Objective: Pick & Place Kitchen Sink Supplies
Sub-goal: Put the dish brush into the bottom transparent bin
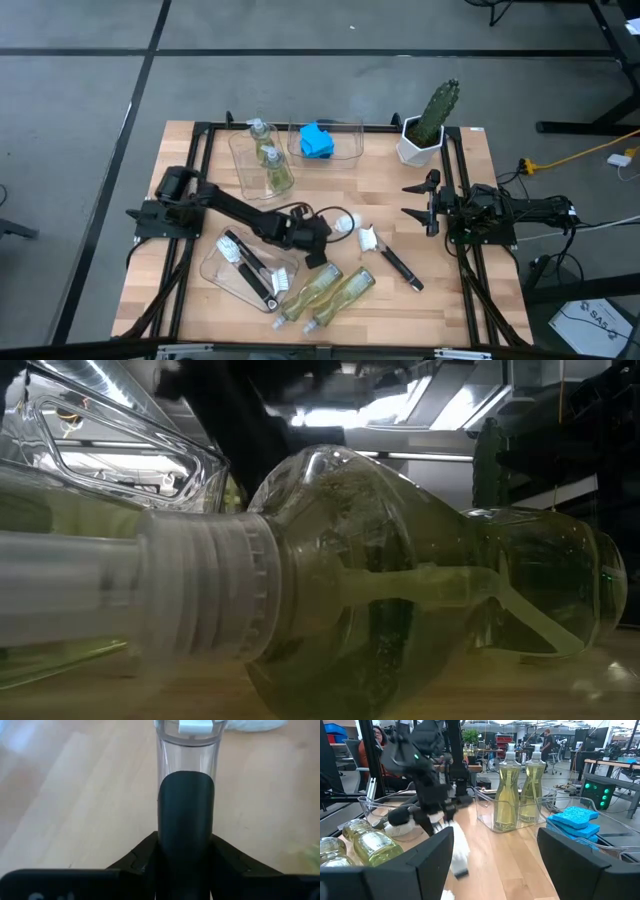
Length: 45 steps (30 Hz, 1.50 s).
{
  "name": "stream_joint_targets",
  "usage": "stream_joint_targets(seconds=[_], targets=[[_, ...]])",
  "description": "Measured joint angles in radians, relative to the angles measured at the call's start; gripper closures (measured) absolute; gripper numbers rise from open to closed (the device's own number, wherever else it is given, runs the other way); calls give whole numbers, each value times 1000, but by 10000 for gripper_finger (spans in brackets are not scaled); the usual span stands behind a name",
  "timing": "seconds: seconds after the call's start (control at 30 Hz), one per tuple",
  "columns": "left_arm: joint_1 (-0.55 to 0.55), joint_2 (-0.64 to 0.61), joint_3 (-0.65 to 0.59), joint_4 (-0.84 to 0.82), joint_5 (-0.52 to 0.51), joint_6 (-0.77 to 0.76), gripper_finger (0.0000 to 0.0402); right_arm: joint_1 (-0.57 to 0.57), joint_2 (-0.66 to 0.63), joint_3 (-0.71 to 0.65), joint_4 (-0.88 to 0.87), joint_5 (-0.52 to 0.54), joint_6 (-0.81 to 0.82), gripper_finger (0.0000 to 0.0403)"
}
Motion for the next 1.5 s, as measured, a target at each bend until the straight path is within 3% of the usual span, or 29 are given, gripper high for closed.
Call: stream_joint_targets(seconds=[0.17, 0.53, 0.63, 0.93, 1.23, 1.5], targets=[[-79, -108, 0, -82, -109, -31, 286, 0, 0, 0, 0, 0, 0, 118], [-361, -350, 1, -142, -549, -88, 286, 0, 0, 0, 0, 0, 0, 118], [-438, -383, 2, -162, -587, -86, 286, 0, 0, 0, 0, 0, 0, 118], [-591, -394, 3, -443, -442, -142, 286, 0, 0, 0, 0, 0, 0, 118], [-654, -394, 3, -789, 56, -363, 286, 0, 0, 0, 0, 0, 0, 118], [-680, -394, 3, -881, 136, -452, 286, 0, 0, 0, 0, 0, 0, 118]])
